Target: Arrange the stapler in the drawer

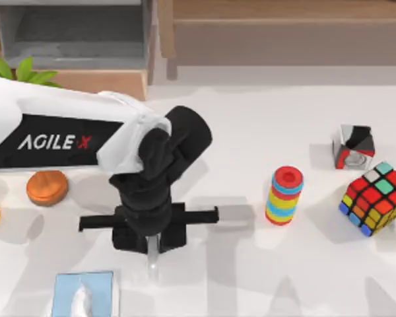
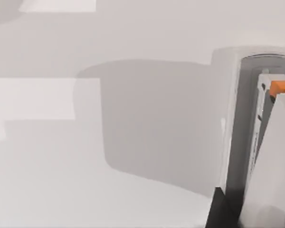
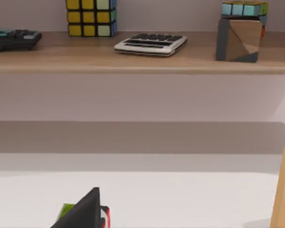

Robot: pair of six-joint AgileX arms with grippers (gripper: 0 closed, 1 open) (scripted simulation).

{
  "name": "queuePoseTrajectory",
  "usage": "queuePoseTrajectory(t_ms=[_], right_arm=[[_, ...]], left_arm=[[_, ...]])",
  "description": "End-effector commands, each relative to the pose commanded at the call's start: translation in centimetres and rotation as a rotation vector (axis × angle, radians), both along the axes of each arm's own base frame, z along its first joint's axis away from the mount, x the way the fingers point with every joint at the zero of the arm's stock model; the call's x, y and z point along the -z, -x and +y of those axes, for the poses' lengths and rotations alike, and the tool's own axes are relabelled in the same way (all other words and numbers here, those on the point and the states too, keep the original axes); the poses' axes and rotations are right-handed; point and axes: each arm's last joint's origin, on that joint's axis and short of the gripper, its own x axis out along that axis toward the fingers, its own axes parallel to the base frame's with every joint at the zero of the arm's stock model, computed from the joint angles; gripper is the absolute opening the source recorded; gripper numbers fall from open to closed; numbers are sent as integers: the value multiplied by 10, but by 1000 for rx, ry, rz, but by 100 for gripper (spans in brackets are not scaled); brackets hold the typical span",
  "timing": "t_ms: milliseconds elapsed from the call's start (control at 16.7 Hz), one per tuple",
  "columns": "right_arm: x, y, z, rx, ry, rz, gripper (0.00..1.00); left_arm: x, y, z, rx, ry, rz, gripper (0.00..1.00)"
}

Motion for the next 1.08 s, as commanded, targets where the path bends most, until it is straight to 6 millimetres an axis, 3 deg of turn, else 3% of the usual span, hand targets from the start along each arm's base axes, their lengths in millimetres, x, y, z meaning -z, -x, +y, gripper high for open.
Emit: queuePoseTrajectory(t_ms=[420,780,900,1080], right_arm=[[0,0,0,0,0,0,100],[0,0,0,0,0,0,100],[0,0,0,0,0,0,100],[0,0,0,0,0,0,100]], left_arm=[[-29,0,0,0,-1,1,0],[-31,-3,0,1,3,-4,0],[-43,-16,3,0,32,-41,0],[-80,-52,16,-7,89,-142,0]])
